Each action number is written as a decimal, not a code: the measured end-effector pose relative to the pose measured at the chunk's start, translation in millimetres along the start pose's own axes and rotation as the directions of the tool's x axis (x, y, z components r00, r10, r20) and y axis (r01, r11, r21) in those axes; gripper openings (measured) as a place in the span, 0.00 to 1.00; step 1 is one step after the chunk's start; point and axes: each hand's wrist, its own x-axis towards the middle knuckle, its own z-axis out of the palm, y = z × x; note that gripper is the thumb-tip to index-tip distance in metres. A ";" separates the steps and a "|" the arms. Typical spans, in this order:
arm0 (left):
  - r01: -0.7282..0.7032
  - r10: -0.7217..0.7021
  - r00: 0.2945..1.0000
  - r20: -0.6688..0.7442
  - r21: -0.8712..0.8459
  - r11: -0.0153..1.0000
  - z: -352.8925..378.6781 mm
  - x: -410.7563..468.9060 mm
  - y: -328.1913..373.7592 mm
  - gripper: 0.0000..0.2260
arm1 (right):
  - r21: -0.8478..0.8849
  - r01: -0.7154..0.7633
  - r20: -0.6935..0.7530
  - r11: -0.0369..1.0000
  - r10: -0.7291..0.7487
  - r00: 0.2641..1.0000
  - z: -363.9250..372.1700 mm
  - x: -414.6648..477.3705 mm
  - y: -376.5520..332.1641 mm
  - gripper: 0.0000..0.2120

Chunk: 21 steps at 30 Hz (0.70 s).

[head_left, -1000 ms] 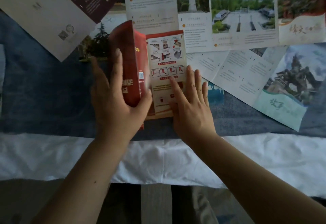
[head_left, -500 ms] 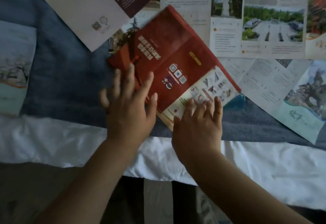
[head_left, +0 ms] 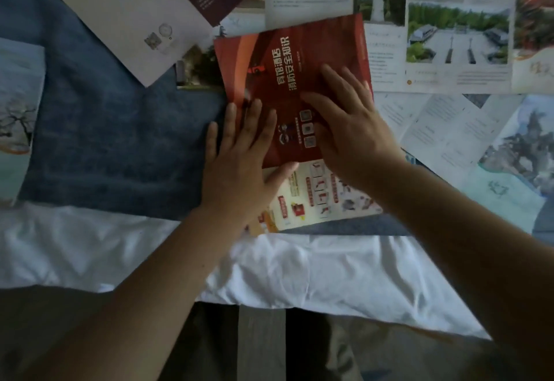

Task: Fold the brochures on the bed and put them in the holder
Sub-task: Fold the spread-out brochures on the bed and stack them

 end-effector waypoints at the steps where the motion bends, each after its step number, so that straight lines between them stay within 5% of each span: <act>1: -0.045 0.045 0.999 0.004 0.000 0.999 -1.4 3.3 -6.6 0.39 | -0.032 0.041 0.031 0.999 -0.040 0.999 -0.2 9.2 8.5 0.25; 4: -0.066 0.066 0.998 -0.010 0.035 0.997 -8.9 9.1 -25.1 0.40 | -0.129 0.086 0.114 0.988 -0.071 0.991 -1.1 18.6 22.0 0.27; 12: 0.022 -0.019 0.999 -0.050 0.065 0.998 -32.1 46.5 -16.2 0.30 | -0.303 -0.302 0.131 0.904 0.353 0.926 -3.5 -59.4 -24.5 0.31; 17: -0.015 0.029 0.987 -0.159 0.088 0.996 -31.0 62.4 9.6 0.29 | -0.299 -0.190 0.196 0.935 0.255 0.947 -1.3 -101.6 -48.2 0.18; 21: 0.007 -0.006 0.982 -0.187 0.002 1.000 -20.9 34.8 24.6 0.30 | -0.167 -0.218 0.026 0.962 0.226 0.974 9.0 -104.3 -34.2 0.15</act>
